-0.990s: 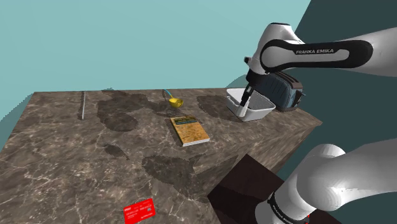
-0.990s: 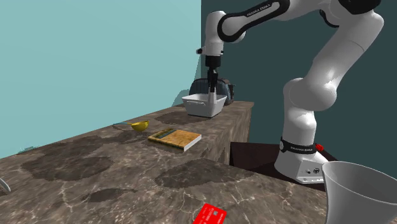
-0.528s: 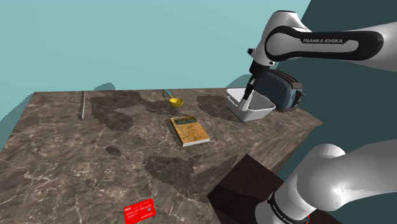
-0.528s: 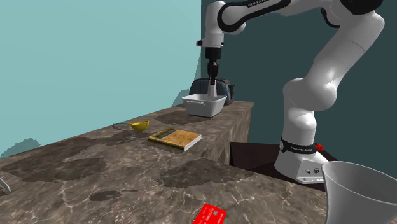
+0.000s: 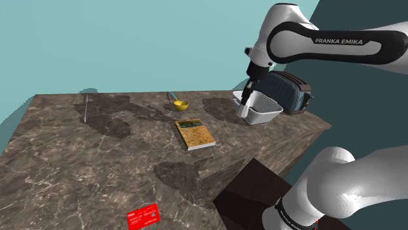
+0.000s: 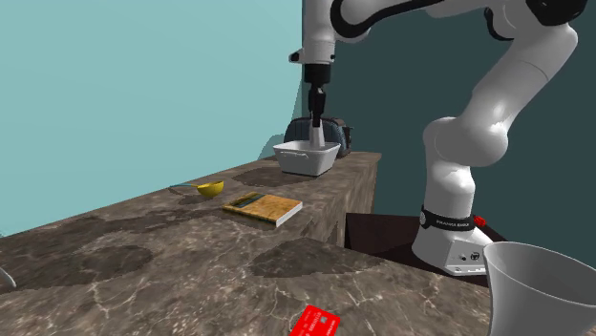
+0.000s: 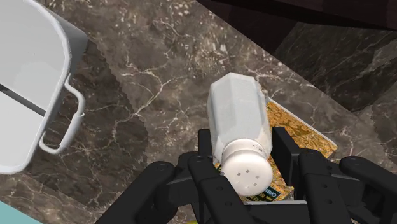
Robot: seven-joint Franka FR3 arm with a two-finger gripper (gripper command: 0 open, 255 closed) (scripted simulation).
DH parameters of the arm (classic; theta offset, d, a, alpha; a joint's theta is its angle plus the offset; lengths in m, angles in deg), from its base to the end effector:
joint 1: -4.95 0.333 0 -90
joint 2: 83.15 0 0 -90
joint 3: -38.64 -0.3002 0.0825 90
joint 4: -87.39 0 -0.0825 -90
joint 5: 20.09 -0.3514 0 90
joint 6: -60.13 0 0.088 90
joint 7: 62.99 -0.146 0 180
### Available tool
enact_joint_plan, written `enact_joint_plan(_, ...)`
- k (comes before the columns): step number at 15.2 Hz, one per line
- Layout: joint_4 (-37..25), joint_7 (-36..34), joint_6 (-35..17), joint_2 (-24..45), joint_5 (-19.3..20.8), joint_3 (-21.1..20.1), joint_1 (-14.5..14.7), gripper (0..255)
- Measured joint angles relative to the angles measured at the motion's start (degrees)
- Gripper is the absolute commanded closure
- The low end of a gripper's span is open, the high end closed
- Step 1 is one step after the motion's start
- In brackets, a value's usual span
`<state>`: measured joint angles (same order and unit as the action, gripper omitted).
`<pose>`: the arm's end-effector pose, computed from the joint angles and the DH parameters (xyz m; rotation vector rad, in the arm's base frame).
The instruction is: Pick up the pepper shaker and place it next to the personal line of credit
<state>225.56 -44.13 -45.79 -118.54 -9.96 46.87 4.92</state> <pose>0.3450 -0.0743 0.4851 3.0194 0.3846 0.0468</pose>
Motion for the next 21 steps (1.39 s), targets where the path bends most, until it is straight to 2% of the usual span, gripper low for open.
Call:
enact_joint_plan(10,0.2,-14.0,1.3,-0.1,-6.5,-11.9,5.8,255)
enact_joint_plan(21,-8.6,-29.0,1.5,9.4,-11.2,-24.1,10.5,255)
